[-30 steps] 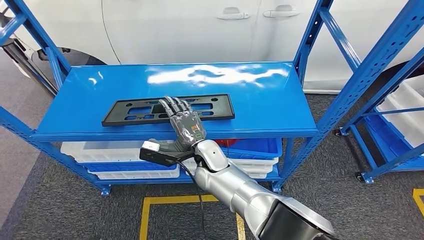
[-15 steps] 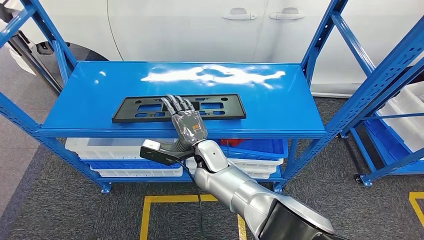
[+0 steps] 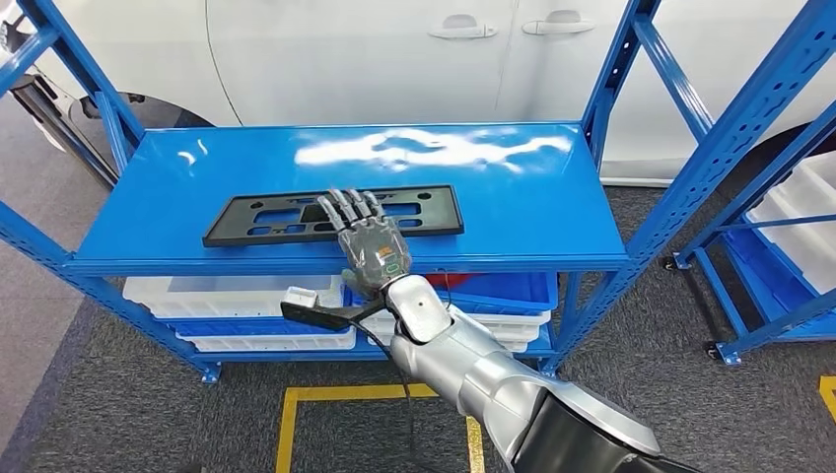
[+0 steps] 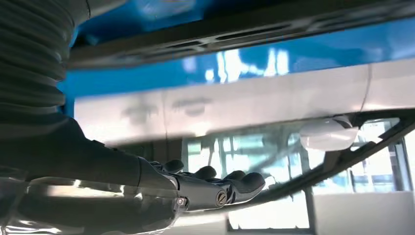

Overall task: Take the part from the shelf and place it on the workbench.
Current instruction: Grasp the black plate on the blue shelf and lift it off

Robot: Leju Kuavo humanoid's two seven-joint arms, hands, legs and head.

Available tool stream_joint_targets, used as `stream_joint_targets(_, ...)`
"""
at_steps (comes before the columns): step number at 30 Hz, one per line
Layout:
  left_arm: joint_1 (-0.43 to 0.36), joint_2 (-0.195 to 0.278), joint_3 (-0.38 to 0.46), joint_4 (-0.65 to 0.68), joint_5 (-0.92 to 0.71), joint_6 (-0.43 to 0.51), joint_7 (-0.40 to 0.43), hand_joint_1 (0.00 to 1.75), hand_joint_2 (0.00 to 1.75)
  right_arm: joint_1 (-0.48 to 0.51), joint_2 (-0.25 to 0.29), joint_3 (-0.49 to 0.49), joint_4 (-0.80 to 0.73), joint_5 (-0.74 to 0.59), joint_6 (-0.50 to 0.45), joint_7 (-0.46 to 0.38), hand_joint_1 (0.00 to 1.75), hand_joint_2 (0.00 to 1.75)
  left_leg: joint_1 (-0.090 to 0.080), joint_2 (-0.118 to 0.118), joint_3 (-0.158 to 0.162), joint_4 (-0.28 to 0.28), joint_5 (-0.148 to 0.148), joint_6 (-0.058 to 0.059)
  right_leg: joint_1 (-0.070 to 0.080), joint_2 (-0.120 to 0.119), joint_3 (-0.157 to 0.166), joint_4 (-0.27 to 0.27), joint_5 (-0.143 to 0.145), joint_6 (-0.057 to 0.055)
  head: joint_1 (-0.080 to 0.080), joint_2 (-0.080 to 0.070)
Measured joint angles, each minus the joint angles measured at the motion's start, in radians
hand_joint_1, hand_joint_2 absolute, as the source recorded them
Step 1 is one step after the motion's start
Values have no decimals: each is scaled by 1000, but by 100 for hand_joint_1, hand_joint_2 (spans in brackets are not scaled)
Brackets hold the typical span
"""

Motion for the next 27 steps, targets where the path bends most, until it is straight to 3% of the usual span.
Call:
stream_joint_targets(1,0,0,0,0,-3,0,5,0,0,0,-1,14,8,60,0,37,0,175,0,0,-3,5,9,1,1,0,0,1,-1,0,0,0)
stream_joint_targets(2,-1,0,0,0,-4,0,9,0,0,0,-1,28,15,104,1,67,0,175,0,0,14,-28,35,3,2,0,1,3,-2,0,0,0)
stream_joint_targets(3,-2,0,0,0,-6,0,14,0,0,-2,-1,42,22,140,4,95,0,175,0,0,46,-93,71,5,3,0,2,5,-4,1,0,0)
stream_joint_targets(5,-6,0,0,0,-9,-2,22,0,0,-9,-1,70,34,199,20,150,0,175,-3,1,108,-215,113,13,7,1,1,11,-8,7,0,0)
stream_joint_targets(7,-8,1,1,0,-9,-4,27,0,0,-14,-1,94,46,236,43,192,0,175,-7,0,126,-257,115,22,10,1,-5,14,-9,16,0,0)
stream_joint_targets(10,-8,0,4,0,-9,-6,29,0,0,-17,-3,109,59,250,61,207,0,175,-6,-1,124,-263,120,38,8,1,-12,29,-20,31,0,0)
stream_joint_targets(12,-9,0,5,0,-10,-6,30,0,0,-19,-6,111,64,252,65,206,0,175,-3,-1,125,-267,123,47,4,1,-48,106,-69,42,0,0)
stream_joint_targets(14,-10,2,6,0,-11,-5,32,0,0,-19,-11,111,70,252,65,205,0,175,-4,0,123,-267,123,51,0,1,-114,245,-131,50,0,0)
stream_joint_targets(15,-10,2,7,0,-11,-4,32,0,0,-18,-14,111,73,252,65,204,0,175,-4,0,123,-266,123,51,-2,1,-140,296,-145,51,0,0)
stream_joint_targets(16,-10,2,7,0,-12,-6,32,0,0,-18,-16,111,76,252,65,204,0,175,-4,-1,123,-266,123,51,-3,1,-149,313,-140,51,0,0)
stream_joint_targets(17,-10,2,7,0,-14,-8,33,0,0,-18,-17,111,78,252,65,204,0,175,-4,-1,124,-265,122,51,-3,1,-137,284,-115,50,0,0)
stream_joint_targets(19,-12,2,8,0,-18,-14,36,0,0,-22,-19,111,80,252,65,202,0,175,-5,-3,126,-265,121,48,-2,1,-71,142,-44,39,0,0)
stream_joint_targets(21,-15,2,9,0,-20,-18,39,0,0,-27,-19,111,81,253,65,198,0,175,-7,-3,125,-264,120,41,4,0,-21,35,-7,29,0,0)
stream_joint_targets(23,-16,2,11,0,-20,-19,40,0,0,-30,-19,111,82,253,65,196,0,175,-8,-3,125,-266,118,30,9,0,-14,15,-7,21,0,0)
stream_joint_targets(25,-17,3,15,0,-20,-20,41,0,0,-31,-19,110,83,254,65,194,0,175,-7,-1,126,-262,112,20,3,0,-6,4,-6,11,0,0)
stream_joint_targets(27,-17,3,19,0,-19,-21,40,0,0,-35,-18,110,83,255,66,190,0,175,-7,-1,99,-197,79,13,-4,-1,9,-8,-8,1,0,0)
